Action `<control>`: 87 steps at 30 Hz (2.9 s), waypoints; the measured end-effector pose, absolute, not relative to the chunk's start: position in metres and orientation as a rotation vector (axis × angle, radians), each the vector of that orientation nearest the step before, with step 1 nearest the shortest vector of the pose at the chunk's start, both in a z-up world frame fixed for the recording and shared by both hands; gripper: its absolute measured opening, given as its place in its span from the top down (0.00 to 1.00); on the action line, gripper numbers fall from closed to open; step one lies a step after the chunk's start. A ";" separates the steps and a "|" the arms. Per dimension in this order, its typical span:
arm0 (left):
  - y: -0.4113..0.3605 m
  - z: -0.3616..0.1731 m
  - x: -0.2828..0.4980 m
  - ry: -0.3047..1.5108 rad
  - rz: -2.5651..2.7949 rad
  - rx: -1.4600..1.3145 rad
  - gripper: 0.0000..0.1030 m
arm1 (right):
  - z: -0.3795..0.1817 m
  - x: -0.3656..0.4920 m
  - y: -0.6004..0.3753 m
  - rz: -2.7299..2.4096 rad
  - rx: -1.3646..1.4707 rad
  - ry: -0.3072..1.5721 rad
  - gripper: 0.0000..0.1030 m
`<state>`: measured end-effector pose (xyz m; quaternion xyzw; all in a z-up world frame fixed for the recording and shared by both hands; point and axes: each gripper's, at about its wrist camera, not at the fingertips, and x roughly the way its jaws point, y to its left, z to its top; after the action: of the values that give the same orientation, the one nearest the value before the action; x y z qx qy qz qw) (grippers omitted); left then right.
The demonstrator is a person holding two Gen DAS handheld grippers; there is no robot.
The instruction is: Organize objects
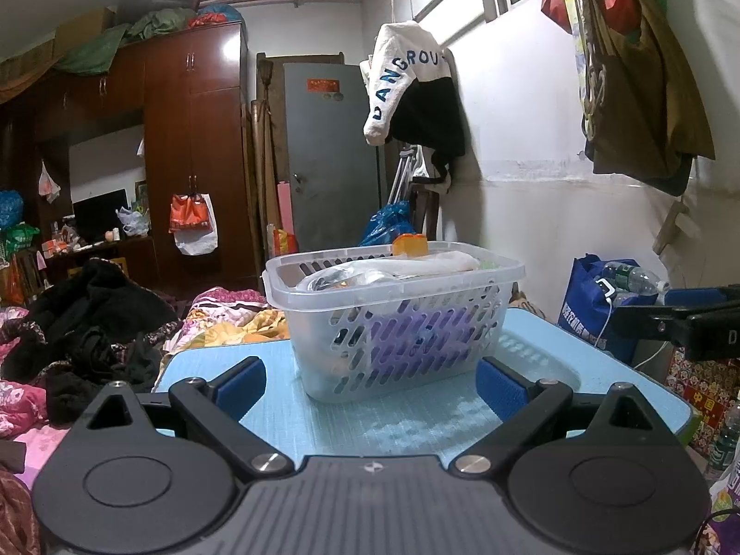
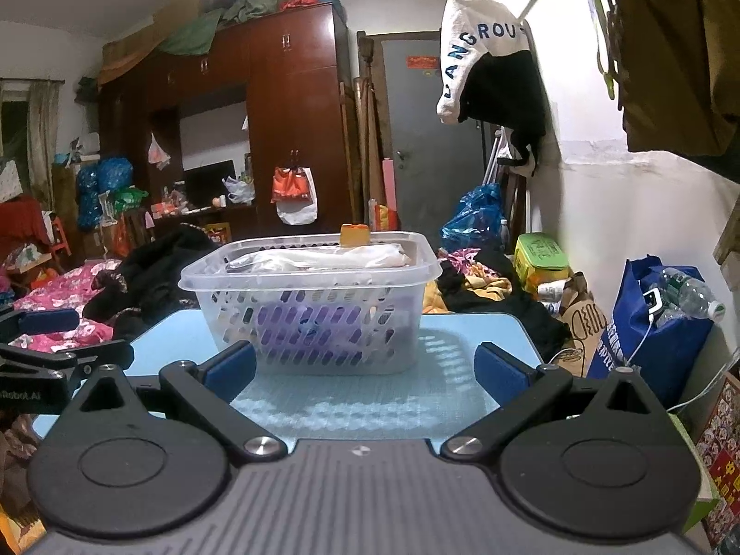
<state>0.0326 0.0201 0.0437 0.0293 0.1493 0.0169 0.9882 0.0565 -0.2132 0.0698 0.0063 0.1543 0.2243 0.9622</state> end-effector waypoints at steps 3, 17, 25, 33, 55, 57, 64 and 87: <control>0.021 0.045 0.033 0.300 0.036 0.055 0.04 | 0.070 0.057 -0.214 0.454 0.017 0.314 0.00; 0.023 0.045 0.035 0.298 0.041 0.049 0.04 | 0.070 0.054 -0.213 0.466 0.017 0.304 0.00; 0.022 0.044 0.036 0.300 0.040 0.054 0.04 | 0.070 0.051 -0.212 0.485 0.021 0.303 0.00; 0.024 0.043 0.036 0.299 0.034 0.042 0.04 | 0.069 0.053 -0.212 0.496 0.028 0.310 0.00; 0.020 0.041 0.038 0.305 0.025 0.044 0.04 | 0.068 0.053 -0.210 0.502 0.023 0.312 0.00; 0.019 0.041 0.037 0.306 0.024 0.046 0.04 | 0.068 0.053 -0.210 0.502 0.023 0.312 0.00; 0.017 0.042 0.037 0.304 0.024 0.050 0.04 | 0.068 0.053 -0.210 0.502 0.023 0.312 0.00; 0.013 0.042 0.036 0.291 0.018 0.054 0.04 | 0.068 0.053 -0.210 0.501 0.020 0.312 0.00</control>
<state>0.0360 0.0127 0.0422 0.0267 0.1451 0.0088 0.9890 0.0526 -0.2098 0.0676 0.0099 0.1535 0.2471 0.9567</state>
